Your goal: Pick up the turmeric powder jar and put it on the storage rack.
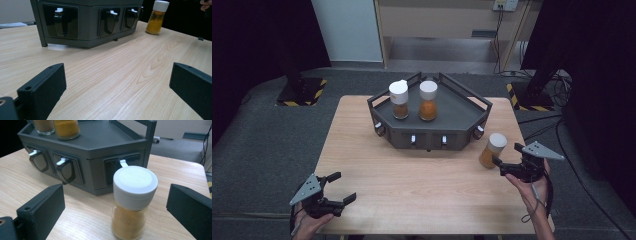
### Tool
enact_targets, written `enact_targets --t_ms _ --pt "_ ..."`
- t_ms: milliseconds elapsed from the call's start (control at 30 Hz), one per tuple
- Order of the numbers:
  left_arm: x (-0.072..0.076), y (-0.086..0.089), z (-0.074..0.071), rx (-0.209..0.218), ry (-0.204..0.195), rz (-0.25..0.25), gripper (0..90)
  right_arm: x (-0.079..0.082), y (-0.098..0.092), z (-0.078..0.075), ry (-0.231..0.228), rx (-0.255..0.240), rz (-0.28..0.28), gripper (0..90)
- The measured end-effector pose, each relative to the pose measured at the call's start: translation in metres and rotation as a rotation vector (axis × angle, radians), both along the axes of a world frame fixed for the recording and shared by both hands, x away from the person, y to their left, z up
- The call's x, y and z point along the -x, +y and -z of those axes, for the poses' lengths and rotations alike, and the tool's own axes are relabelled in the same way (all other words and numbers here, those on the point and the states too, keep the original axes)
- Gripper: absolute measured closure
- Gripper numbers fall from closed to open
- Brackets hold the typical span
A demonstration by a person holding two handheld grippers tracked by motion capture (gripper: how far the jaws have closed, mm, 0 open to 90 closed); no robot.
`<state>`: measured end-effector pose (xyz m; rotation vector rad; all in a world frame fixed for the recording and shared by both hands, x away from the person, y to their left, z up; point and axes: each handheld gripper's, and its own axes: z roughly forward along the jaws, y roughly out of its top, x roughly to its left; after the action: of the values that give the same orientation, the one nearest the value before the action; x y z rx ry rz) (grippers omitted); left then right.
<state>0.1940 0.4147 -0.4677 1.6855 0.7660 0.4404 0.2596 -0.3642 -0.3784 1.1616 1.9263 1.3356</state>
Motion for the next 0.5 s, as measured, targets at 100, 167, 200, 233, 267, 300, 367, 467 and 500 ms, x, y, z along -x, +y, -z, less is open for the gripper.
enact_targets --t_ms 100,167,200,233,267,300,367,467,500 --pt "0.000 0.000 0.000 -0.002 0.001 -0.001 0.0 -0.007 0.001 0.002 0.009 0.009 0.005 1.9" --pt "0.000 0.000 0.000 -0.002 0.001 -0.001 0.0 -0.012 0.001 0.003 0.017 0.005 0.009 2.0" --pt "0.000 0.000 0.000 -0.001 0.001 -0.001 0.0 -0.014 0.001 0.004 0.018 0.007 0.011 2.0" --pt "0.000 0.000 0.000 -0.003 0.002 -0.002 0.0 -0.016 0.002 0.005 0.021 0.007 0.014 2.1" --pt "0.000 0.000 0.000 -0.002 0.003 -0.002 0.0 -0.018 0.002 0.006 0.026 0.008 0.017 2.3" --pt "0.000 0.000 0.000 -0.001 0.003 -0.002 0.0 -0.020 0.002 0.006 0.027 0.007 0.018 2.5" --pt "0.000 0.000 0.000 -0.003 0.002 -0.002 0.0 -0.023 0.003 0.007 0.029 0.013 0.023 2.6" --pt "0.000 0.000 0.000 -0.004 0.004 0.000 0.0 -0.029 0.003 0.009 0.036 0.015 0.026 3.3" --pt "-0.001 0.000 0.000 -0.003 0.004 0.000 0.0 -0.031 0.003 0.009 0.038 0.016 0.026 3.3"
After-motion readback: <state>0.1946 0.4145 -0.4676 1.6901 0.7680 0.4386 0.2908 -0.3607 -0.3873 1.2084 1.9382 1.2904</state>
